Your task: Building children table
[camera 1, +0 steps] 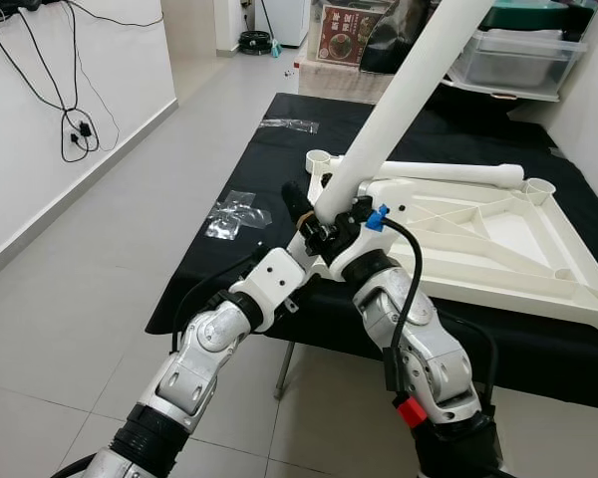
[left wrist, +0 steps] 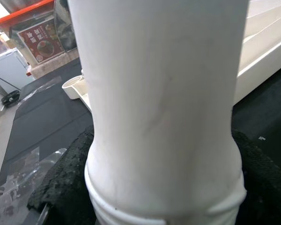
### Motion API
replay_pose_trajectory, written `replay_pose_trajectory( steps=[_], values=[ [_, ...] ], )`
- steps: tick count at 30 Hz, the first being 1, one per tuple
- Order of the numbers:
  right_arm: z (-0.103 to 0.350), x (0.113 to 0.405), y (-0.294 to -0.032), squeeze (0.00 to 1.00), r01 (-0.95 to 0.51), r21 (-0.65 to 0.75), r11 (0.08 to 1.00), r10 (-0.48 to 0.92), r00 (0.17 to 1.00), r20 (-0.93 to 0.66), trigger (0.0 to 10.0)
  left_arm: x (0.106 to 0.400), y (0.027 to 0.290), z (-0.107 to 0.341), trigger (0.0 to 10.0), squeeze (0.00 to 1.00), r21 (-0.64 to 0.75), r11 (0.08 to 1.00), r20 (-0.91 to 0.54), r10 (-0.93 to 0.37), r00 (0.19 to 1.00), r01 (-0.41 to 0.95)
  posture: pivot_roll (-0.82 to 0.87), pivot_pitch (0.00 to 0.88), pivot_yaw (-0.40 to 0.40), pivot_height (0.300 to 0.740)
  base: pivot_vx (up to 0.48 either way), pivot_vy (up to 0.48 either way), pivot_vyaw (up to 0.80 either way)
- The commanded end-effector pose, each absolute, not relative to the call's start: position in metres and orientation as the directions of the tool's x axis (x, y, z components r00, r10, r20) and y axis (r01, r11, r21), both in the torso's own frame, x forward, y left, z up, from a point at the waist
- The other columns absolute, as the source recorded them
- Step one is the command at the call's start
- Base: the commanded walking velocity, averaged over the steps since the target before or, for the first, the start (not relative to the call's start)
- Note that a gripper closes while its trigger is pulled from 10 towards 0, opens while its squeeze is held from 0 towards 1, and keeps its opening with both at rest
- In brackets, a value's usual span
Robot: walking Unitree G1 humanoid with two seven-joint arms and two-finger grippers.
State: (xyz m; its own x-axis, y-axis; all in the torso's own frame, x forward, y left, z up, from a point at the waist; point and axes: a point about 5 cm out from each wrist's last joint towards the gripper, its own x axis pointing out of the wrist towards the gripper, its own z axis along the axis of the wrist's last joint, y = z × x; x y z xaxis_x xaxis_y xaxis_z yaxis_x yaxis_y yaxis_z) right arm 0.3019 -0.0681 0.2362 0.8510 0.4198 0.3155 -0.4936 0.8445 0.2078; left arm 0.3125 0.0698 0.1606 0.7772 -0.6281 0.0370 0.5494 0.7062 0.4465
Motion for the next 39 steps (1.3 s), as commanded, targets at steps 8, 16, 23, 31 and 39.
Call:
replay_pose_trajectory(
  steps=[8, 16, 23, 31, 39],
  values=[
    [0.242, 0.298, -0.064, 0.0, -0.528, 0.239, 0.815, 0.441, 0.832, 0.336, 0.0, 0.31, 0.066, 0.156, 10.0, 0.0, 0.492, 0.664, 0.023, -0.656, 0.754, 0.563, 0.03, 0.043, -0.084, 0.74, 0.0, 0.0, 0.0],
    [0.244, 0.3, -0.064, 0.0, -0.525, 0.243, 0.816, 0.434, 0.834, 0.342, 0.0, 0.308, 0.065, 0.154, 10.0, 0.0, 0.485, 0.667, 0.018, -0.654, 0.756, 0.565, 0.03, 0.051, -0.08, 0.74, 0.0, 0.0, 0.0],
    [0.244, 0.302, -0.066, 0.0, -0.512, 0.252, 0.821, 0.42, 0.841, 0.34, 0.0, 0.308, 0.066, 0.147, 10.0, 0.0, 0.438, 0.674, -0.033, -0.65, 0.76, 0.595, 0.03, 0.061, -0.079, 0.74, 0.0, 0.0, 0.0],
    [0.246, 0.304, -0.069, 0.0, -0.504, 0.261, 0.823, 0.407, 0.845, 0.347, 0.0, 0.312, 0.074, 0.146, 10.0, 0.99, 0.455, 0.683, -0.037, -0.626, 0.779, 0.571, 0.03, 0.058, -0.075, 0.74, 0.0, 0.0, 0.0],
    [0.249, 0.308, -0.077, 0.0, -0.467, 0.255, 0.847, 0.365, 0.858, 0.36, 0.0, 0.308, 0.086, 0.142, 10.0, 0.0, 0.439, 0.703, -0.052, -0.603, 0.796, 0.56, 0.04, 0.038, -0.075, 0.74, 0.0, 0.0, 0.0]
  ],
)
